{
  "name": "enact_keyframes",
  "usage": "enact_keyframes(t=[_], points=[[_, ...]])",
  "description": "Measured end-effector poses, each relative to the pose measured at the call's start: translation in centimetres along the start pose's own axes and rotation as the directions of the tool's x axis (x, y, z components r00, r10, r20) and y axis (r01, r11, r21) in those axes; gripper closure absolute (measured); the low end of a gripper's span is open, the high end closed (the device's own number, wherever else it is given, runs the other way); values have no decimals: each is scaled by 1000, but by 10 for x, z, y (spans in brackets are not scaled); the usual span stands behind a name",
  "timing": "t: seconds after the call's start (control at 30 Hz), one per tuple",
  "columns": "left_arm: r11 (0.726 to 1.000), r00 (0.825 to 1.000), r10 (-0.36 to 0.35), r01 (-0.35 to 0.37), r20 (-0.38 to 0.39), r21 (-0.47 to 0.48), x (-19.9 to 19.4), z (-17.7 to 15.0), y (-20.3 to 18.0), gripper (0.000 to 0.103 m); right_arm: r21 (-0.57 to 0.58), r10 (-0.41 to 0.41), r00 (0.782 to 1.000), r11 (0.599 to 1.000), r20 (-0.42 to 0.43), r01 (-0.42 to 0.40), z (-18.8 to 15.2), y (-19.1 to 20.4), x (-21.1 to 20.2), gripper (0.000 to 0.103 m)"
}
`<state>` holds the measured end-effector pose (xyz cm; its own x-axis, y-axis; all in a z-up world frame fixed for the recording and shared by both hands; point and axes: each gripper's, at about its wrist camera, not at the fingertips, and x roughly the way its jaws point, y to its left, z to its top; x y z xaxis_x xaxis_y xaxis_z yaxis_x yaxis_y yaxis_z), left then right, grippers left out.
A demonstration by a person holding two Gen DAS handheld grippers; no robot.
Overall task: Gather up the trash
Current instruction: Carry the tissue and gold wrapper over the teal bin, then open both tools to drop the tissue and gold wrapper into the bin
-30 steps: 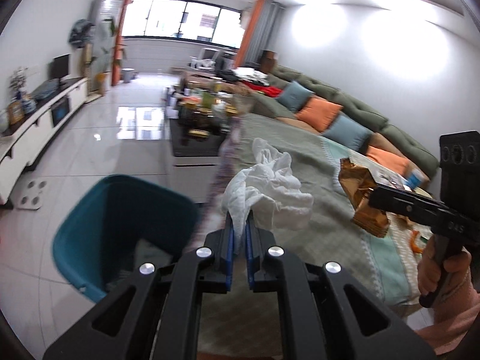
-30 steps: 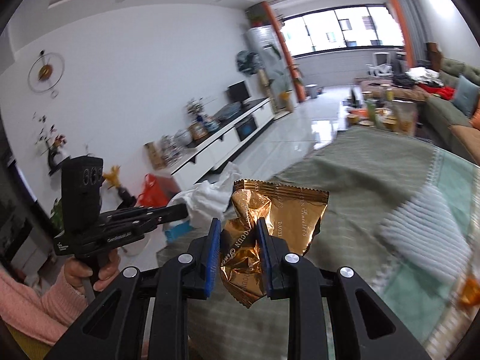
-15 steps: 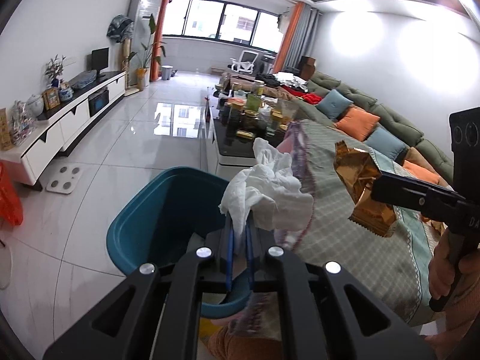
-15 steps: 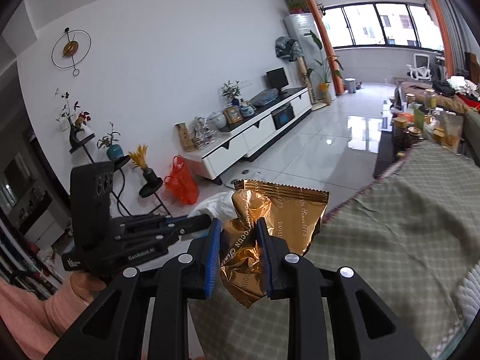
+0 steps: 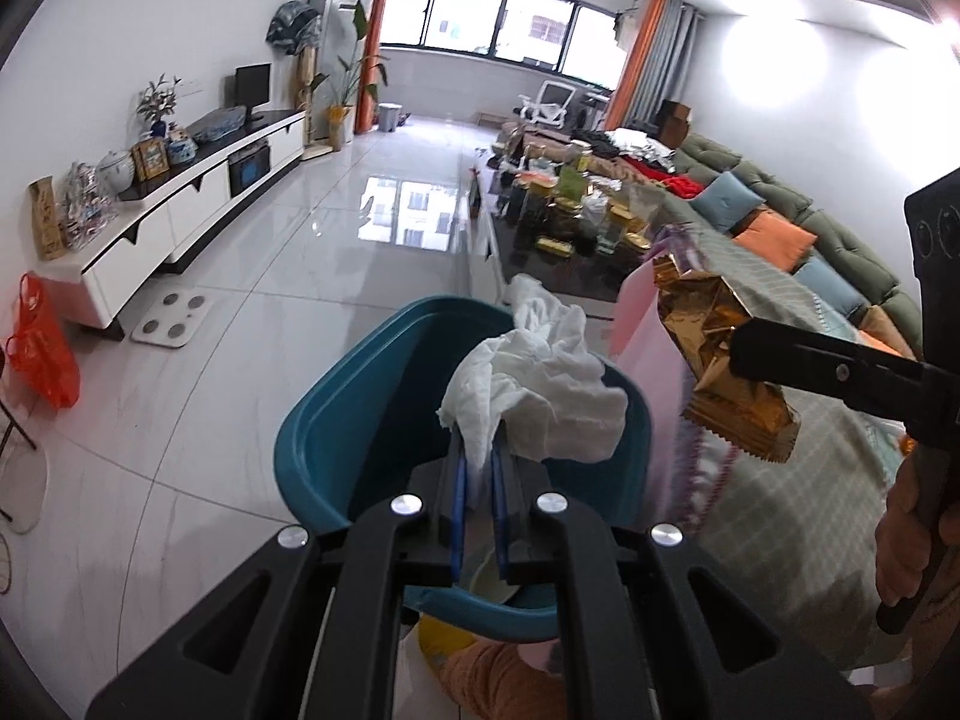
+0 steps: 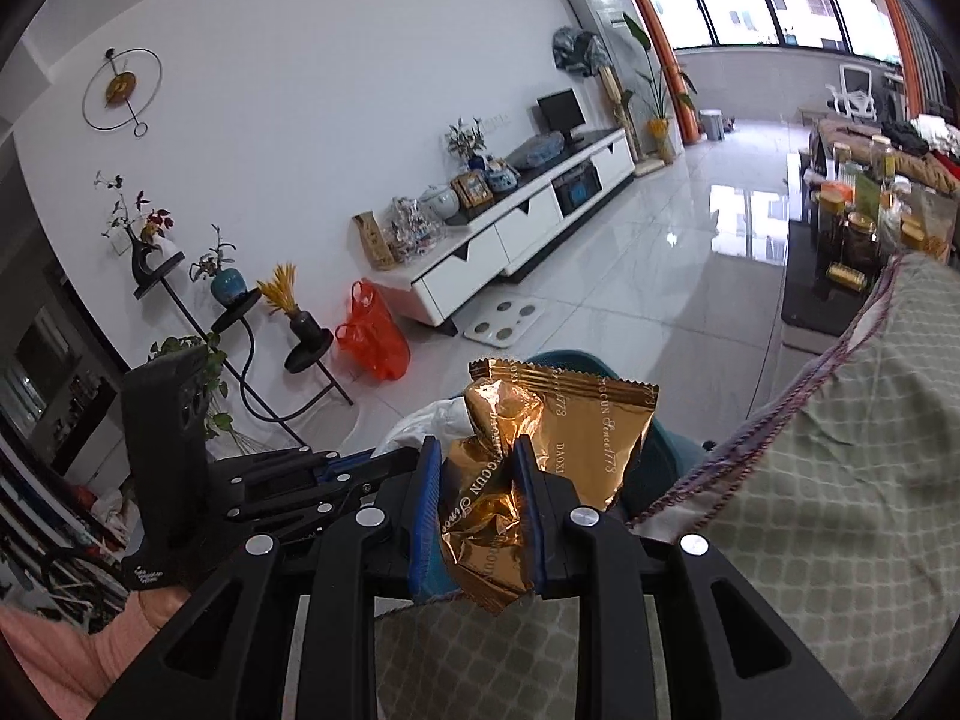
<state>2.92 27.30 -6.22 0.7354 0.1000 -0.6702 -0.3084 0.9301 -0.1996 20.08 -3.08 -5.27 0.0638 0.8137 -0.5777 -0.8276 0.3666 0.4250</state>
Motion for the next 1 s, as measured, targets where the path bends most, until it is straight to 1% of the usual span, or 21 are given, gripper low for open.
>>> enact_keyframes(t=[0.13, 0.33, 0.43, 0.57, 0.63, 0.73, 0.9, 0.97, 1.0], points=[[999, 1000, 16, -17, -23, -31, 8, -3, 8, 94, 19, 1, 999, 1000, -38, 0, 3, -4, 15, 78], [998, 998, 37, -40, -50, -47, 21, -5, 15, 94, 22, -17, 996, 1000, -90, 19, 6, -3, 37, 76], [997, 997, 49, -52, -63, -56, 26, -7, 19, 91, 35, -29, 994, 999, -102, 33, 8, -4, 44, 74], [996, 996, 56, -61, -72, -64, 31, -7, 21, 80, 58, -44, 993, 997, -112, 51, 8, -9, 49, 71], [995, 995, 62, -67, -74, -68, 32, -8, 22, 73, 72, -47, 992, 996, -113, 55, 9, -12, 49, 62], [995, 995, 63, -69, -75, -77, 34, -7, 23, 71, 83, -51, 993, 995, -105, 60, 8, -14, 47, 59], [995, 997, 54, -59, -57, -82, 30, -8, 23, 70, 90, -48, 995, 994, -92, 57, 5, -17, 39, 59], [996, 998, 42, -45, -39, -74, 25, -8, 20, 68, 90, -46, 996, 995, -80, 53, 4, -17, 33, 59], [997, 999, 36, -38, -28, -69, 22, -8, 18, 64, 87, -46, 996, 995, -73, 52, 3, -16, 28, 59]])
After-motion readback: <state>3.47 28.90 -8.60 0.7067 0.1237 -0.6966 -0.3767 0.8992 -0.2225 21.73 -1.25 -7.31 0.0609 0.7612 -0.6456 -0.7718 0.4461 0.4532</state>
